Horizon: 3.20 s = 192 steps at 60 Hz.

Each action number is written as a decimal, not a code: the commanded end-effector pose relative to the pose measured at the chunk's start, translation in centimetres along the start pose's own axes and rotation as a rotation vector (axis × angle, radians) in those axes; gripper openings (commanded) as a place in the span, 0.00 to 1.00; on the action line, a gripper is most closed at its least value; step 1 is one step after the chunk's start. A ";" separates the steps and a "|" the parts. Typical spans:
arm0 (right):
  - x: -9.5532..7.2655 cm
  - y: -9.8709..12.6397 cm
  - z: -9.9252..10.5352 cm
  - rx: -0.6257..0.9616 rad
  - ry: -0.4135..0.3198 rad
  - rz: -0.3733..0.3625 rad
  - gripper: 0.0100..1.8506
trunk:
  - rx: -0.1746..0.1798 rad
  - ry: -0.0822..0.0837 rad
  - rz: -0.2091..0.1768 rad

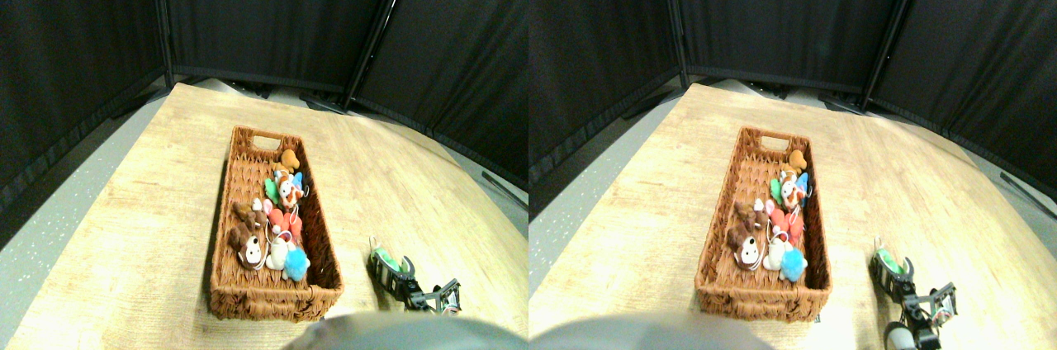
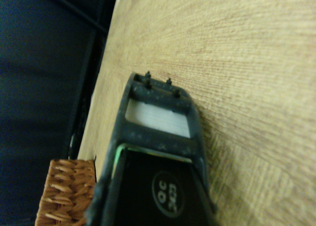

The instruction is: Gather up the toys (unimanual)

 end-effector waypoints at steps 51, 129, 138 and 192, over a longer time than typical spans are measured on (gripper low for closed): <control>-0.1 10.9 -4.2 -0.308 0.062 0.250 0.10 | -0.067 -0.045 0.020; -1.6 16.5 -15.6 -0.363 0.420 0.386 0.09 | -0.230 -0.089 0.136; -1.3 15.8 -15.9 -0.346 0.481 0.362 0.09 | -0.239 -0.092 0.142; 0.2 18.0 -11.8 -0.359 0.306 0.385 0.41 | -0.192 -0.080 0.107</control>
